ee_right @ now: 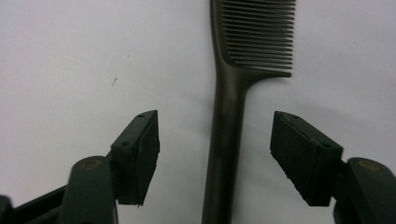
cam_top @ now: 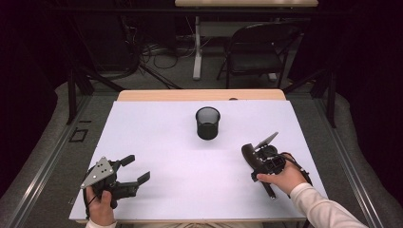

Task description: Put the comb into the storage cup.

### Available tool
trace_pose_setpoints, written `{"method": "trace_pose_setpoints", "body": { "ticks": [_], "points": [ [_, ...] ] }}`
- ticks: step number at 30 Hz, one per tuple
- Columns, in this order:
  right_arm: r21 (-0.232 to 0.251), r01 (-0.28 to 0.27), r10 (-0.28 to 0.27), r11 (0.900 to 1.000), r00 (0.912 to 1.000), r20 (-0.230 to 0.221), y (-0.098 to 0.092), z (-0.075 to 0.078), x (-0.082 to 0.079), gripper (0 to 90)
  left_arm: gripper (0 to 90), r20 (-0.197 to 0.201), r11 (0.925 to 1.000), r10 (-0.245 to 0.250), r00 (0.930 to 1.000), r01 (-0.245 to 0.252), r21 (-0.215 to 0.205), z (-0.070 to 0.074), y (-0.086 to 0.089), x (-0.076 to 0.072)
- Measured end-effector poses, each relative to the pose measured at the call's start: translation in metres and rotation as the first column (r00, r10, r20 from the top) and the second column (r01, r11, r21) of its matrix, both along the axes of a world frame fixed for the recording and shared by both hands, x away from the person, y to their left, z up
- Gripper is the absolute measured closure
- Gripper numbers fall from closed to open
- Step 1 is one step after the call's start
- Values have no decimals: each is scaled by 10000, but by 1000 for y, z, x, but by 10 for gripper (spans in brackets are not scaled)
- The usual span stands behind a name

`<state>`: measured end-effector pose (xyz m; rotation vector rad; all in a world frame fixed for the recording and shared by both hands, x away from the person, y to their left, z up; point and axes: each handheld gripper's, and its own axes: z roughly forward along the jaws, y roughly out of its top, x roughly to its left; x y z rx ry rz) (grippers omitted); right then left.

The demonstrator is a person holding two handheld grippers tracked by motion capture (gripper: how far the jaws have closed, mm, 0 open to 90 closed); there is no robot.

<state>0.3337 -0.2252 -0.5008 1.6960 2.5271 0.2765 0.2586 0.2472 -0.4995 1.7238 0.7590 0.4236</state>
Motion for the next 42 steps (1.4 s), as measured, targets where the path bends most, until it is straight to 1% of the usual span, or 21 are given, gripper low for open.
{"method": "trace_pose_setpoints", "body": {
  "ticks": [1, 5, 6, 7, 8, 9, 11, 12, 13, 14, 15, 16, 17, 19, 20, 21, 23, 24, 30, 34, 42],
  "points": [
    [92, -153, 153, 9998, 9999, 40, 0, -1, 0, 349, 154, 2, 10000, -3, 10000, 3, 2, 0, 0, 0],
    [-46, -173, 173, 9998, 9998, 60, 1, -5, 1, 350, 154, 4, 10000, -12, 10000, 12, 5, 0, 0, 0],
    [-89, -261, 262, 9996, 9996, 98, 1, -6, 1, 350, 154, -1, 10000, -11, 10000, 11, 11, 0, 0, 0],
    [-54, -249, 250, 9997, 9996, 114, 1, -7, 1, 354, 154, -3, 10000, -14, 10000, 14, 13, 0, 0, 0],
    [-87, -169, 170, 9998, 9998, 42, 1, -8, 1, 362, 154, -8, 10000, -13, 10000, 13, 11, 0, 0, 0],
    [-113, -78, 77, 9999, 9999, -148, 1, -9, 2, 362, 154, -14, 10000, -15, 10000, 15, 8, 0, 0, 0],
    [-148, 74, -77, 9999, 9997, -223, 1, -10, 2, 379, 154, -18, 10000, -18, 10000, 18, 21, 0, 0, 0],
    [156, 139, -140, 9998, 9999, 24, 1, -14, 2, 383, 154, -25, 10000, -19, 10000, 19, 23, 0, 0, 0],
    [-133, 163, -167, 9998, 9993, -332, 1, -13, 3, 389, 154, -25, 10000, -16, 10000, 16, 22, 0, 0, 0],
    [-184, 211, -219, 9996, 9989, -424, 1, -13, 3, 401, 154, -26, 10000, -15, 10000, 15, 22, 0, 0, 0],
    [-69, 356, -359, 9993, 9984, -427, 0, -16, 4, 415, 154, -24, 10000, -18, 10000, 18, 20, 0, 0, 0],
    [-111, 403, -409, 9991, 9975, -573, 0, -16, 4, 421, 154, -27, 10000, -14, 10000, 14, 19, 0, 0, 0],
    [-218, 464, -477, 9987, 9970, -616, 0, -16, 5, 432, 154, -28, 10000, -16, 10000, 16, 20, 0, 0, 0],
    [-213, 487, -499, 9986, 9970, -598, -1, -17, 5, 457, 154, -31, 10000, -16, 10000, 16, 21, 0, 0, 0],
    [6, 541, -540, 9985, 9976, -435, -1, -18, 5, 467, 154, -38, 10000, -12, 10000, 12, 20, -1, 0, 0],
    [-1, 641, -641, 9979, 9969, -456, -1, -18, 5, 483, 154, -32, 10000, 2, 10000, -2, 21, -1, 0, 0],
    [-113, 609, -614, 9981, 9966, -554, -2, -17, 6, 511, 154, -33, 10000, 5, 10000, -5, 20, -1, 0, 0],
    [-52, 581, -583, 9983, 9966, -588, -2, -17, 6, 517, 154, -38, 10000, -2, 10000, 2, 21, -1, 0, 0],
    [-68, 717, -719, 9974, 9951, -682, -5, -20, 5, 567, 154, -37, 10000, -2, 10000, 2, 30, -1, -1, 0],
    [-14, 863, -861, 9963, 9927, -850, -6, -21, 5, 584, 154, -42, 10000, -16, 10000, 16, 34, -1, -1, 0],
    [13, 936, -932, 9956, 9920, -851, -8, -22, 5, 617, 154, -53, 10000, -18, 10000, 18, 35, -1, -1, 0]
  ]
}}
